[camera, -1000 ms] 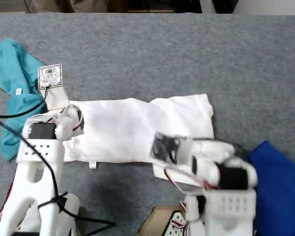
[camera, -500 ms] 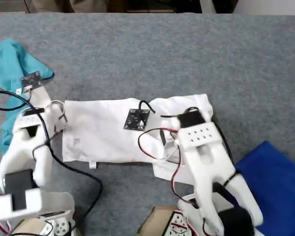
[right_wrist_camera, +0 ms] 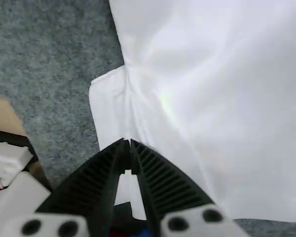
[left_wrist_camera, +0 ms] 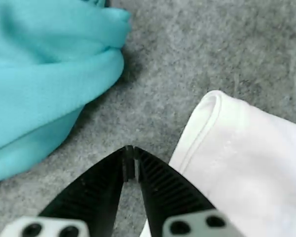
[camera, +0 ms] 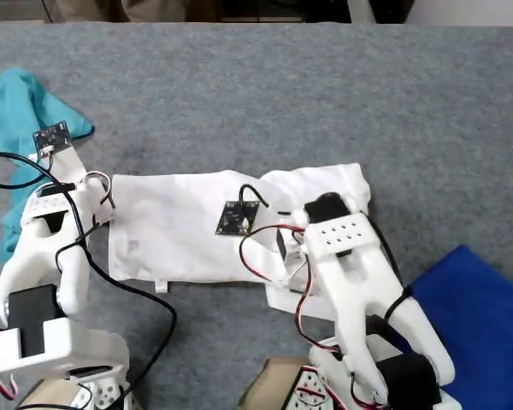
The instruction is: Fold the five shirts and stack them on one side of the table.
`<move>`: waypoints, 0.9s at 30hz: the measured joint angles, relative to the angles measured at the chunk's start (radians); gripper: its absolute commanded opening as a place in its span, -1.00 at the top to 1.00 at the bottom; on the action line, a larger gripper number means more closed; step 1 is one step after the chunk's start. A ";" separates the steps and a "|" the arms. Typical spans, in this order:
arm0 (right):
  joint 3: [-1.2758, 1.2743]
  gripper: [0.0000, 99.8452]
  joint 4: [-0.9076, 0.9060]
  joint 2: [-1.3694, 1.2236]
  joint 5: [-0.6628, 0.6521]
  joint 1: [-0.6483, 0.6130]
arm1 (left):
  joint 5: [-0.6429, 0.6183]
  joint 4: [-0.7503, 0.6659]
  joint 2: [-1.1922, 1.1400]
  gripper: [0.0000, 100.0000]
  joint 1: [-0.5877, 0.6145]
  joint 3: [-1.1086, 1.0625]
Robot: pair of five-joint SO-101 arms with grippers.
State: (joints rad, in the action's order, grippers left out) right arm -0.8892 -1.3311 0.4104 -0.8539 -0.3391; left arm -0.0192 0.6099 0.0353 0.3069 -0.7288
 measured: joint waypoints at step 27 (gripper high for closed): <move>0.032 0.99 0.242 -0.035 -0.034 -0.052 | 0.000 0.012 0.000 0.96 0.000 0.000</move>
State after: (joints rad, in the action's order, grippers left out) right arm -0.8569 -1.0886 0.3751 -0.8876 -0.3913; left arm -0.0192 0.6222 0.0353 0.3069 -0.7288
